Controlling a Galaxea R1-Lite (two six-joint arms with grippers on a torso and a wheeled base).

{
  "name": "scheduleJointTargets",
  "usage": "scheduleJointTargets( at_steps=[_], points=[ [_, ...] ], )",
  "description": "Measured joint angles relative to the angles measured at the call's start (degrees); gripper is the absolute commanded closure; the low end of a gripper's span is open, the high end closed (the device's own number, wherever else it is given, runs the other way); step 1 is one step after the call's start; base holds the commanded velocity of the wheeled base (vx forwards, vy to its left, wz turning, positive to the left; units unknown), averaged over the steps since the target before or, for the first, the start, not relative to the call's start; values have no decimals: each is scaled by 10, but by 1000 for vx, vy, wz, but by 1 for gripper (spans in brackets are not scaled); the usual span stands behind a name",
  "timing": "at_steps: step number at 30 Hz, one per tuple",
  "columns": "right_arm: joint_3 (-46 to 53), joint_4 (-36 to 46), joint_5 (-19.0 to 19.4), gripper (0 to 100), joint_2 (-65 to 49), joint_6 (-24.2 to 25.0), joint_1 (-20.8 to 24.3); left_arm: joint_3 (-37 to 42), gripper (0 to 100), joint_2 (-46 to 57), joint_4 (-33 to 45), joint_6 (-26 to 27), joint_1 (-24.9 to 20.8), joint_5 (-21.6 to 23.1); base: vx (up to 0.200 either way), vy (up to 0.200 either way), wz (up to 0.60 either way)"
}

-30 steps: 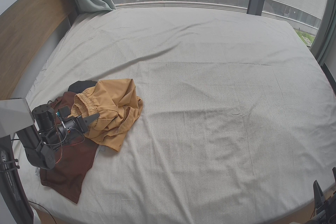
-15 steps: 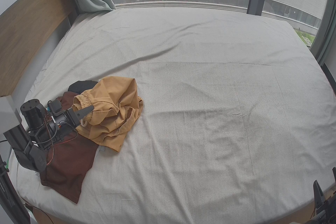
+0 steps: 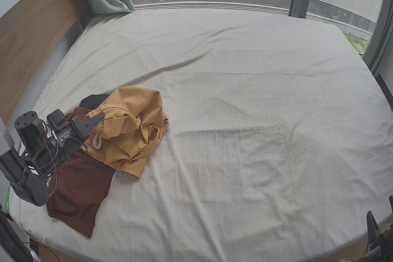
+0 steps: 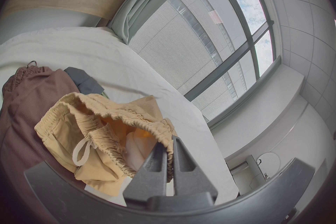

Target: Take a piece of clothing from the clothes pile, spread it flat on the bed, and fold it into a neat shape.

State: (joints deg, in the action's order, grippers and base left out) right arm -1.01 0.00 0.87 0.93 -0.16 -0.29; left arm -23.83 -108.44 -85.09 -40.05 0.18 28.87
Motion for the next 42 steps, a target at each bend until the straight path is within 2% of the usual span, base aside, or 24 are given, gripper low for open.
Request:
scheduleJointTargets(
  at_steps=[12, 18, 22, 31, 42],
  points=[
    [0, 0, 0, 0, 0, 1, 1, 19, 100, 19, -32, 0, -27, -9, 0, 0, 0],
    [0, 0, 0, 0, 0, 1, 1, 23, 100, 38, -33, -58, -47, -43, 0, 0, 0],
    [0, 0, 0, 0, 0, 1, 1, 24, 100, 53, -33, -71, -58, -58, 0, 0, 0],
    [0, 0, 0, 0, 0, 1, 1, 22, 100, 67, -34, -98, -102, -155, 0, 0, 0],
    [0, 0, 0, 0, 0, 0, 1, 21, 100, 83, -34, -173, -199, -261, 0, 0, 0]
  ],
)
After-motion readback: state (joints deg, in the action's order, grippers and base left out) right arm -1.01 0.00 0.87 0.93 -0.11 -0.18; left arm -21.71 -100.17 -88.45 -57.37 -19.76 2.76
